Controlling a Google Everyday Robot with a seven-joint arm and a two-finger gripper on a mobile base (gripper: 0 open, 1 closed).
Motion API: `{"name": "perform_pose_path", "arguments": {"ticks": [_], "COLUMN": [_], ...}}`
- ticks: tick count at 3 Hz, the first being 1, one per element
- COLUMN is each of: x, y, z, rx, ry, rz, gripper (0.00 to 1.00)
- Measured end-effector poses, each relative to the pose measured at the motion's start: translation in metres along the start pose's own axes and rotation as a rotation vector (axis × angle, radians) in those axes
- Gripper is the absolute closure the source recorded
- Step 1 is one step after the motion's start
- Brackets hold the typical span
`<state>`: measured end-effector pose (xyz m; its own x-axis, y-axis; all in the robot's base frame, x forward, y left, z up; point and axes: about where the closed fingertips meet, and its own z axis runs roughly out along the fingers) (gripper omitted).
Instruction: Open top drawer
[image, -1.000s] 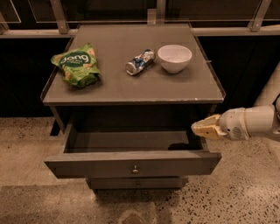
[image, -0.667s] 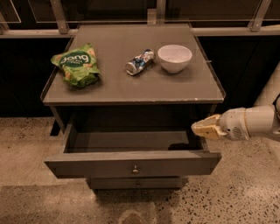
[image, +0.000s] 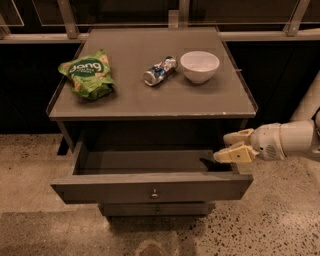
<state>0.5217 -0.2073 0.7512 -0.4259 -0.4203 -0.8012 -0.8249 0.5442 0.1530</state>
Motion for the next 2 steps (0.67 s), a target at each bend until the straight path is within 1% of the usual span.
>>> {"name": "perform_pose_path", "arguments": {"ticks": [1, 2], "x": [0.0000, 0.0000], "y": [0.0000, 0.0000], "z": [0.0000, 0.0000], "rx": [0.000, 0.000], "ry": [0.000, 0.000], "rz": [0.000, 0.000], "gripper": [0.00, 0.00]}}
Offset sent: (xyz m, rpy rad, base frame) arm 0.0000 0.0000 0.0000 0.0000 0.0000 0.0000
